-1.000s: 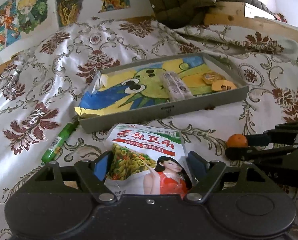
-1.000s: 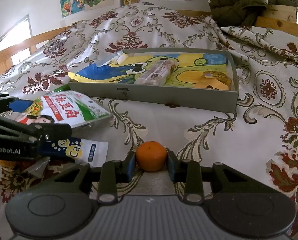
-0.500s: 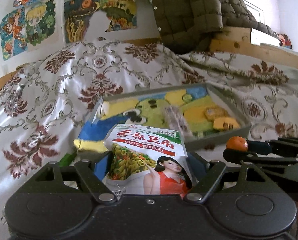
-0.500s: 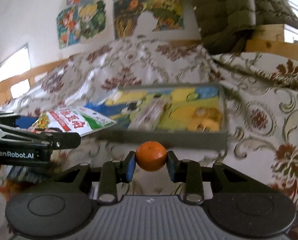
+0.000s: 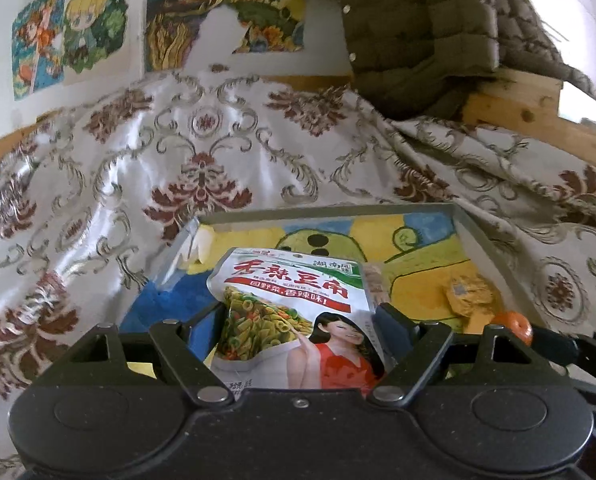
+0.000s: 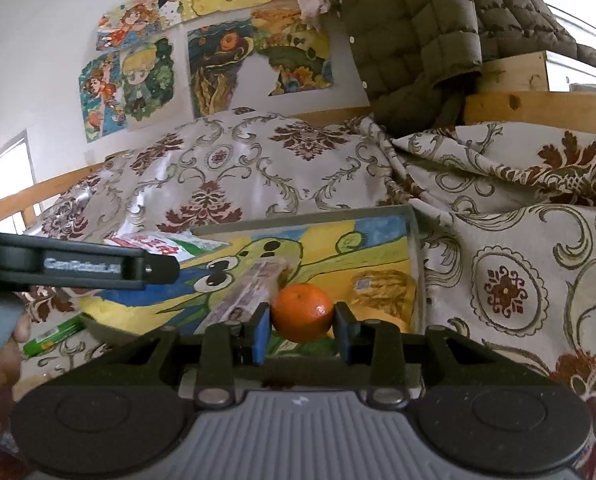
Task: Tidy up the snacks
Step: 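Lower the bag into the tray with the left tool while the right tool releases the tangerine there, then lift both open tools away from the tray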
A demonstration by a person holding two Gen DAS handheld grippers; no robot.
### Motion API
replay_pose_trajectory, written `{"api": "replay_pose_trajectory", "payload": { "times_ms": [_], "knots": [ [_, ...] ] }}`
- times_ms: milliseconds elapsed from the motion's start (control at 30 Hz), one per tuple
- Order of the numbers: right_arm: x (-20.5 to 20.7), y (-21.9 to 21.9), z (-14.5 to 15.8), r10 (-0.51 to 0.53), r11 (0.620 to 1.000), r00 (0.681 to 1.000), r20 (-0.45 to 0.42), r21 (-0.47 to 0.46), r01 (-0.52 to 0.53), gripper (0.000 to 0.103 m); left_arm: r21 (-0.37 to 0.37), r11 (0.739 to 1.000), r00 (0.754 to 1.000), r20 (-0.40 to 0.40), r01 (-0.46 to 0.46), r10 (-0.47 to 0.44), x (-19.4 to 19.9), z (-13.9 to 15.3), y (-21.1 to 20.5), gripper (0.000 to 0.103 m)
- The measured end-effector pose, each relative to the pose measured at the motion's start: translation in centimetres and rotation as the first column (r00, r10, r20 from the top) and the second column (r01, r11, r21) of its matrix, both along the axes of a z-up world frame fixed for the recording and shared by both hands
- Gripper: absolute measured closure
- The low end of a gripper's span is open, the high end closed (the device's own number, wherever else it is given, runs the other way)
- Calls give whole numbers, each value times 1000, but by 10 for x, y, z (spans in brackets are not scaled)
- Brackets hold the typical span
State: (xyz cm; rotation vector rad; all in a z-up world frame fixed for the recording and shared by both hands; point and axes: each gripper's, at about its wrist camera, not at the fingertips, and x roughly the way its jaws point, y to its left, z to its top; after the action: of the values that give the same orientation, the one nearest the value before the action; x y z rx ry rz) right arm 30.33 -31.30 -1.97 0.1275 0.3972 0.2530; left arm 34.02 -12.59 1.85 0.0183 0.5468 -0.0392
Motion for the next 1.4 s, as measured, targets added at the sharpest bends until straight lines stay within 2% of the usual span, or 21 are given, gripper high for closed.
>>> {"api": "replay_pose_trajectory", "payload": {
  "times_ms": [367,567,633,700,800,967,1033,1267,1400],
  "knots": [
    [14,0,-13,-16,1000,999,-50,-6,16,65,-56,997,996,-71,-54,50,31,-26,-2,19],
    [14,2,-13,-10,1000,999,-49,-10,10,61,-64,994,992,-91,-88,82,34,-30,1,12],
    [14,2,-13,-11,1000,999,-47,-11,10,48,-58,994,991,-101,-98,92,34,-31,2,8],
    [13,2,-12,-10,1000,999,-40,-11,10,43,-58,993,989,-106,-106,100,32,-30,5,3],
    [12,3,-11,-16,1000,999,-34,-18,16,37,-73,991,989,-105,-111,103,28,-27,12,2],
    [6,0,-2,-36,999,999,-5,-10,36,27,-80,990,992,-66,-114,109,12,-15,21,1],
    [2,-2,4,-43,999,999,15,-3,43,19,-74,990,992,-50,-117,114,4,-9,23,1],
    [-24,-3,27,-59,998,994,88,14,58,7,-74,989,991,29,-129,132,-45,15,33,1],
    [-45,-3,38,-50,999,991,127,-4,50,2,-98,984,984,86,-147,156,-81,28,41,1]
  ]
}}
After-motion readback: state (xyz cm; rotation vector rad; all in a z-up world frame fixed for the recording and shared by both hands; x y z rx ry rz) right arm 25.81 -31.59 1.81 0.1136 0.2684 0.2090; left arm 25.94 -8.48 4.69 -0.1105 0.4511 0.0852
